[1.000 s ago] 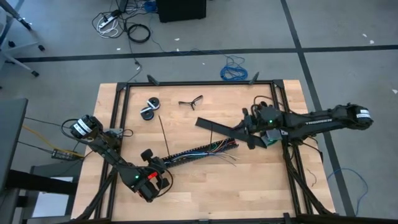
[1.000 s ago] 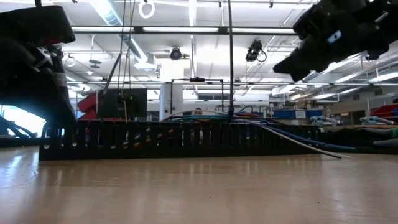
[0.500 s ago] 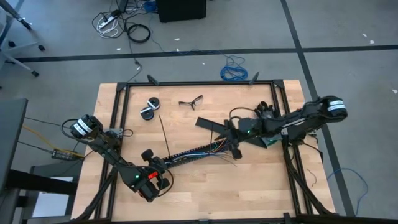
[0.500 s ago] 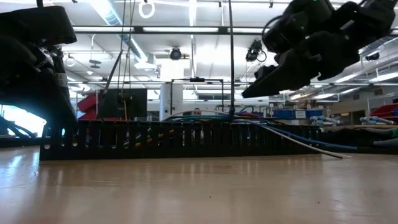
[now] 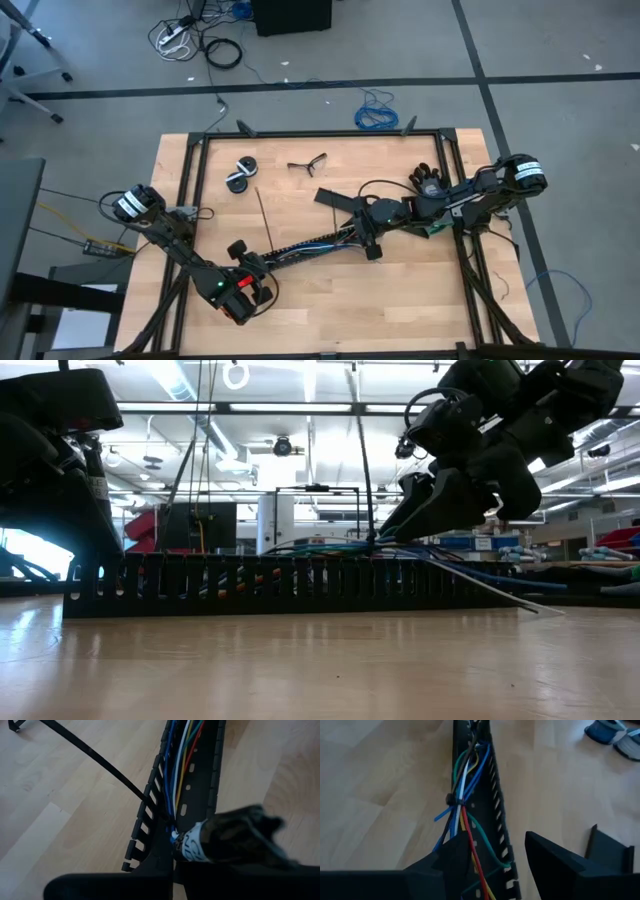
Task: Ziptie cables
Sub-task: Put the wrapped cables into the black cable duct
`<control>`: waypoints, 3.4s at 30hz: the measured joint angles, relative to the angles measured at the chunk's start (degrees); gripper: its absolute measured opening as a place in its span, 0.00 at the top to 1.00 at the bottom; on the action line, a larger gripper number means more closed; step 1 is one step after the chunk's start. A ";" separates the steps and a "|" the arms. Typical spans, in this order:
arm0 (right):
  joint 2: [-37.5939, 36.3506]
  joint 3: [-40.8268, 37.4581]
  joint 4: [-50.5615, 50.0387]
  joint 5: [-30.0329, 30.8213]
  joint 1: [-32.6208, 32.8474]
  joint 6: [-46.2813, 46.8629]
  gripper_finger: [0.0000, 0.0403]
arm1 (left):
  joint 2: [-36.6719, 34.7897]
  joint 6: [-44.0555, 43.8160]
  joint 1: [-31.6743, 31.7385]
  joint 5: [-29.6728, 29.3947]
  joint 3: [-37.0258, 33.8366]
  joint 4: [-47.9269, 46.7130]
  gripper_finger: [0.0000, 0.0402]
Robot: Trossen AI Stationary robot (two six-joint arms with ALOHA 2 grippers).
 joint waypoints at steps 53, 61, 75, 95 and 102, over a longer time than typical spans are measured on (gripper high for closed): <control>-8.80 6.88 -27.58 9.64 5.73 3.10 0.72 | -0.03 0.00 0.00 0.22 0.00 0.75 1.00; -12.22 9.11 -32.33 7.55 7.93 11.75 0.72 | -0.03 0.00 0.00 0.15 0.02 0.78 1.00; -3.31 9.11 -26.24 13.83 7.12 2.16 0.72 | -0.03 0.00 0.00 -0.20 0.02 0.97 1.00; -3.23 9.11 -22.93 9.85 5.14 1.72 0.72 | -0.03 0.02 0.00 -0.13 0.02 0.87 1.00; -3.21 9.11 -22.64 8.45 5.01 1.16 0.72 | -0.03 0.02 0.00 -0.17 0.02 0.87 1.00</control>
